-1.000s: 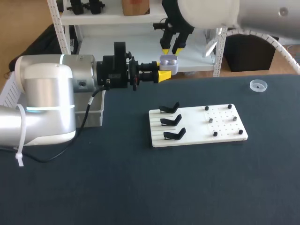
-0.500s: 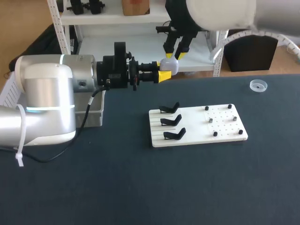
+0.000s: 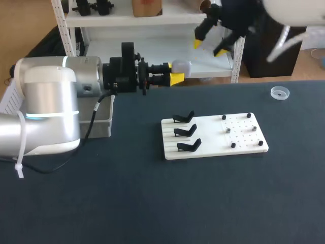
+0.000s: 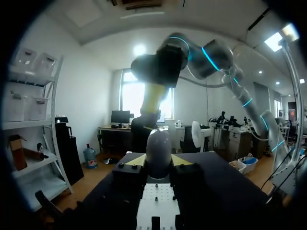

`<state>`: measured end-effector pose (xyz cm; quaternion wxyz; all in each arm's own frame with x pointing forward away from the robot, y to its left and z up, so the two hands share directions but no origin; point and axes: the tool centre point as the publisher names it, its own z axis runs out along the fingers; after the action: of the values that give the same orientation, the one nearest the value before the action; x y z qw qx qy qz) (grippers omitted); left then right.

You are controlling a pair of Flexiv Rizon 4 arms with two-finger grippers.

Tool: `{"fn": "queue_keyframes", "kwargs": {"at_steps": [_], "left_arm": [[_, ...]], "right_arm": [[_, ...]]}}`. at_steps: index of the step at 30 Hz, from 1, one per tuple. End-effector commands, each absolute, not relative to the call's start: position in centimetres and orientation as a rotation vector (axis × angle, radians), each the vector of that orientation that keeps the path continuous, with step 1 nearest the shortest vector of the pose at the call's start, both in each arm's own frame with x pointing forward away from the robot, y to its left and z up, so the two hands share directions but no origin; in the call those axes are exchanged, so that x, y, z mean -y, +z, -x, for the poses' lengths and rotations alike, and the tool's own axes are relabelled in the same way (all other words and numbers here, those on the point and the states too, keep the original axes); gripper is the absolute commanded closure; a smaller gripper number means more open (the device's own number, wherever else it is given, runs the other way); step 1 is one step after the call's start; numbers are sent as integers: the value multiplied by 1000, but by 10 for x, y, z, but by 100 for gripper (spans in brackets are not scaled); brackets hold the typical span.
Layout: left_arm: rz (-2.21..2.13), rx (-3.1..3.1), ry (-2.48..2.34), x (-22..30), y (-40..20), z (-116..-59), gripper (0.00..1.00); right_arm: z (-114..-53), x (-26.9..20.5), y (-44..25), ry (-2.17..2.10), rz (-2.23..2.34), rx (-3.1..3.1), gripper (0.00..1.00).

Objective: Pick up each earbud case from the left stands, insert the matching earbuds, close the lid, and place the case in the box.

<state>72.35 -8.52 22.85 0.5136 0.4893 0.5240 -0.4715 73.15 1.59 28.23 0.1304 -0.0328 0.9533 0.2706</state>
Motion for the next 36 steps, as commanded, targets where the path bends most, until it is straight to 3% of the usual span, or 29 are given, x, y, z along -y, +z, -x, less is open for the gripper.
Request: {"fn": "queue_keyframes", "kwargs": {"at_steps": [1,18,36], "left_arm": [[-1185,-1243,-1135,65,236,-729,100],[-1179,-1296,-1027,-53,251,-756,100],[-1158,-1405,-1050,-147,181,-813,100]], "right_arm": [[-714,2,271,873,30,-2564,0],[-714,2,271,873,30,-2564,0],[-714,2,271,873,30,-2564,0]]}}
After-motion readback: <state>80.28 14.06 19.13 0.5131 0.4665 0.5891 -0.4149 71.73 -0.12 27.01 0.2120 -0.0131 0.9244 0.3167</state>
